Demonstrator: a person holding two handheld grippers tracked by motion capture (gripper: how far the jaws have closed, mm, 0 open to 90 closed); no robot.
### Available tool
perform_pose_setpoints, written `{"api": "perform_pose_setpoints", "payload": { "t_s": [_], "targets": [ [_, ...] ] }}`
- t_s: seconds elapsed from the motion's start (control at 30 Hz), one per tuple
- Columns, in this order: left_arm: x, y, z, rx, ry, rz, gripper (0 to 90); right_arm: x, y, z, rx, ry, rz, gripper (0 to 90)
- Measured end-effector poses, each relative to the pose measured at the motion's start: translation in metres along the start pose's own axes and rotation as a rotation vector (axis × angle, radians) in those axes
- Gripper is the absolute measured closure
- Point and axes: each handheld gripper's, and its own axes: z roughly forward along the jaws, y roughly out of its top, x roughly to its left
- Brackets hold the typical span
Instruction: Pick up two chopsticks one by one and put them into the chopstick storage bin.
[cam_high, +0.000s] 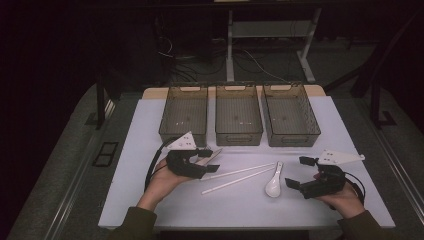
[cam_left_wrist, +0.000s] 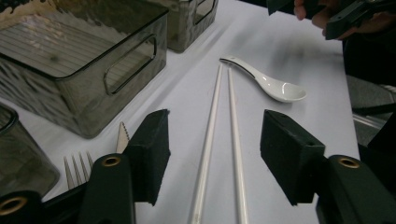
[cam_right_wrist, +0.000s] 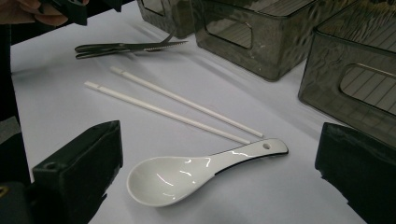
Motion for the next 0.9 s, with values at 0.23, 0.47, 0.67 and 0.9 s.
{"api": "perform_pose_setpoints", "payload": {
  "t_s": [0.23,0.47,0.67,0.9],
  "targets": [
    [0.003,0.008,0.015,0.041,-0.013,0.025,50.4,-0.001,0.000,0.000,-0.001,-0.005,-0.005,0.6],
    [0.007,0.012,0.031,0.134,-0.036,0.028,58.0,-0.001,-0.001,0.000,0.004,-0.007,-0.002,0.6],
    [0.008,0.013,0.043,0.204,-0.035,0.048,62.5,-0.001,-0.001,0.000,0.006,-0.006,0.004,0.6],
    [0.008,0.013,0.059,0.331,-0.045,0.066,69.1,-0.002,-0.001,0.000,0.004,-0.009,0.004,0.6]
  ]
}}
